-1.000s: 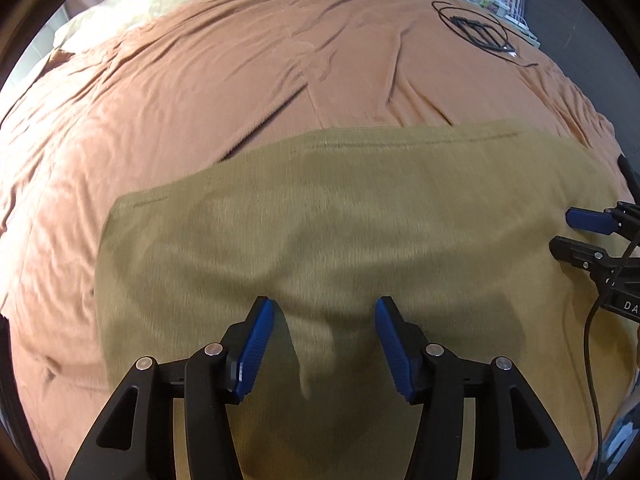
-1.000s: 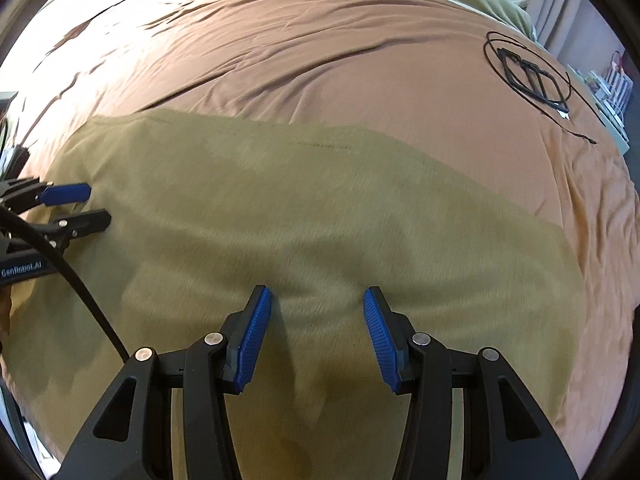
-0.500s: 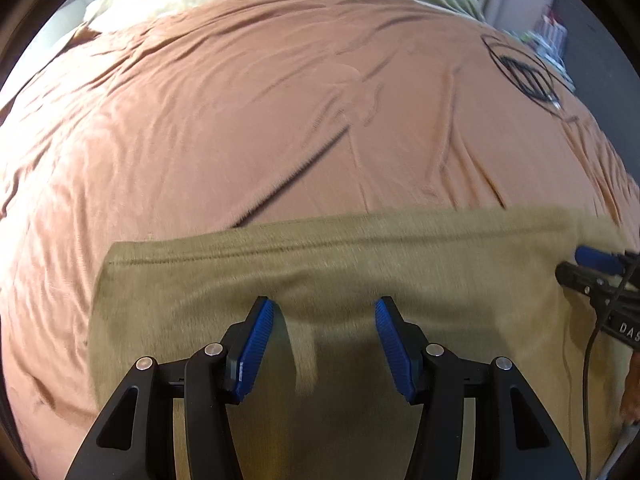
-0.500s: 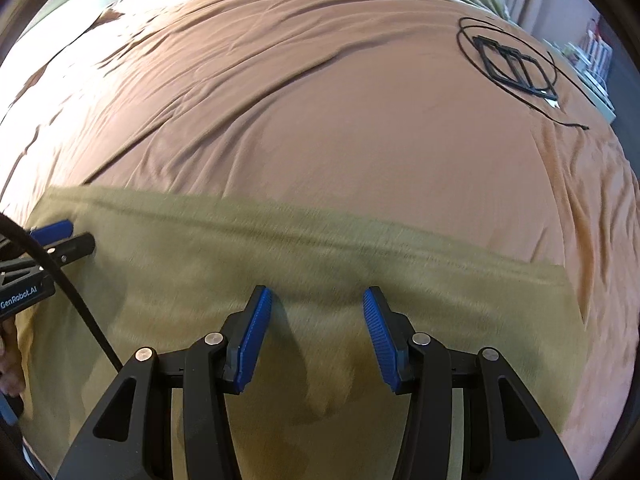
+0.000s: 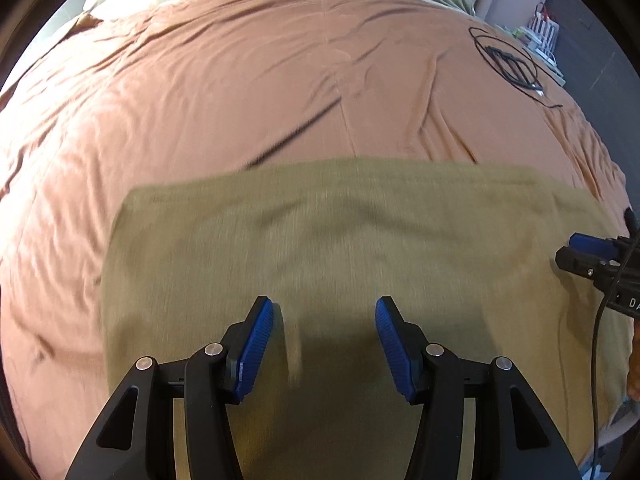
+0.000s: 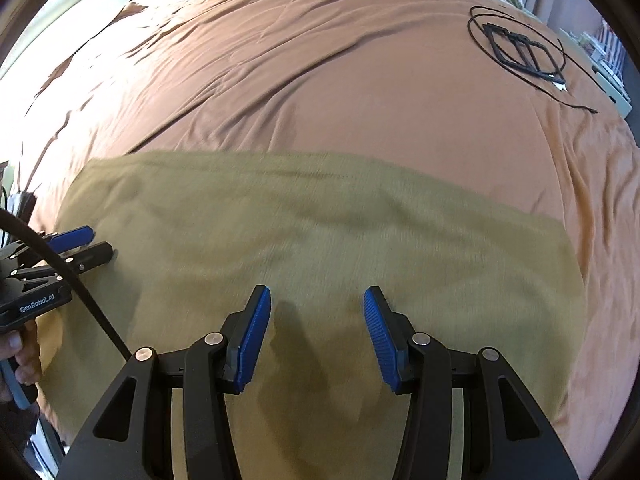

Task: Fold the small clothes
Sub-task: 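Open both grippers and smooth the folded olive shirt flat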

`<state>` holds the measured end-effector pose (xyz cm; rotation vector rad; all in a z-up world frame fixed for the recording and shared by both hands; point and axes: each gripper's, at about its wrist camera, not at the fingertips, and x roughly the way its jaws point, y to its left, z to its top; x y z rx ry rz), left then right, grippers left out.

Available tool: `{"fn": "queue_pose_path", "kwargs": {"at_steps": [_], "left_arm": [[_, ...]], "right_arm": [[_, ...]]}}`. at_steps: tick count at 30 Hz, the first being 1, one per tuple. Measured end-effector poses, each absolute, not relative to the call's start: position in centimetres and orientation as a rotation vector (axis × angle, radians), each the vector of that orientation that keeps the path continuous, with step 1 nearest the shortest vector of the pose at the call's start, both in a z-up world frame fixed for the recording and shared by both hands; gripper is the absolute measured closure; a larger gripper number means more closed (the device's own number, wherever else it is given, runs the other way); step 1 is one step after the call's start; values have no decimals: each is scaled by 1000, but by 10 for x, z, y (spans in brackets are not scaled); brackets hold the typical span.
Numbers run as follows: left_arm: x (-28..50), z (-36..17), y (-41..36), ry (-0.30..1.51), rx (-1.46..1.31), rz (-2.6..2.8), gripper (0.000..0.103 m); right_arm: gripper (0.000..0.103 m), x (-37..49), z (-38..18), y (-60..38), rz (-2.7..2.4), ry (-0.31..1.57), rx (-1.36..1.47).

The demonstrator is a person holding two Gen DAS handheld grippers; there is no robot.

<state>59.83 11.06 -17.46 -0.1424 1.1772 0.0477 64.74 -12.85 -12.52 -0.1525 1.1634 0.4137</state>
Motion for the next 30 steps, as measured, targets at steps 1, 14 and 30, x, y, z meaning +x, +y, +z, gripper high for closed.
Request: {"fn": "queue_pose_path", "kwargs": {"at_steps": [1,14,30], "left_arm": [[590,-173,110,1181,-141,42,47],[515,-173,105,1207,-124,32,47],[437,-178,105,1200,-157,81,26]], "right_arm": [[57,642,-123,-128,415,1165,-157],[57,561,-122,-151,400,1201,-173],[31,487,-125,-171,328,1243,-153]]}}
